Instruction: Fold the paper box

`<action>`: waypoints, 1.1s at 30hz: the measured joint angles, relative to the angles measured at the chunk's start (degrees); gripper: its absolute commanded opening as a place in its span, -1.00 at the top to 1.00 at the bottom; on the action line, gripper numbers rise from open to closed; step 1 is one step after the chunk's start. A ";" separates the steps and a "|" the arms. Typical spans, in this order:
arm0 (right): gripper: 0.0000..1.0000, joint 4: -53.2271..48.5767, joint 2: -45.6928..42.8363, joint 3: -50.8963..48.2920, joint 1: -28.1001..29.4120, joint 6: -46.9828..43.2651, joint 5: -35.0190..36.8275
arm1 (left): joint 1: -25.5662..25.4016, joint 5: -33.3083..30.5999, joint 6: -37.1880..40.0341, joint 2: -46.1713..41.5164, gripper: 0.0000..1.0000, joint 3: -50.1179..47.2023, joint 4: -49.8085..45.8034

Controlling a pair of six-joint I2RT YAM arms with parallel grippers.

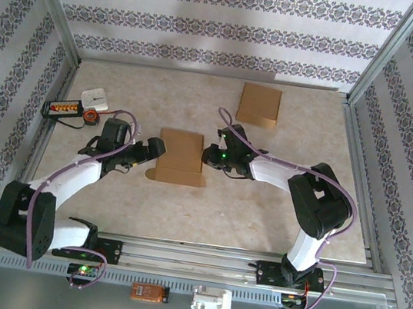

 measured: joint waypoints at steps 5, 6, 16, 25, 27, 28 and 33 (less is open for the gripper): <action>0.84 0.94 -0.07 -1.31 -1.05 -1.01 -0.68 | 0.00 1.60 -1.38 3.43 -0.99 0.68 1.44; 0.84 1.03 -0.07 -1.33 -1.05 -1.20 -0.85 | 0.00 2.12 -1.75 4.00 -0.99 0.66 2.43; 0.81 0.96 -0.02 -1.51 -1.05 -1.68 -0.98 | -0.02 8.15 -7.13 9.22 -0.97 -2.12 19.87; 0.78 0.70 0.17 -1.51 -1.05 -1.66 -1.46 | -2.14 12.20 -17.84 19.39 -0.58 -2.58 38.86; 0.76 0.68 0.17 -1.51 -1.05 -1.66 -1.49 | -2.97 12.39 -20.13 20.87 -0.52 -2.58 42.21; 0.75 0.63 0.17 -1.51 -1.05 -1.64 -1.49 | -3.32 12.57 -21.38 21.49 -0.50 -2.58 43.80; 0.63 0.04 0.17 -1.49 -1.33 -1.64 -1.49 | -3.72 12.48 -25.00 21.86 -0.30 -2.58 47.04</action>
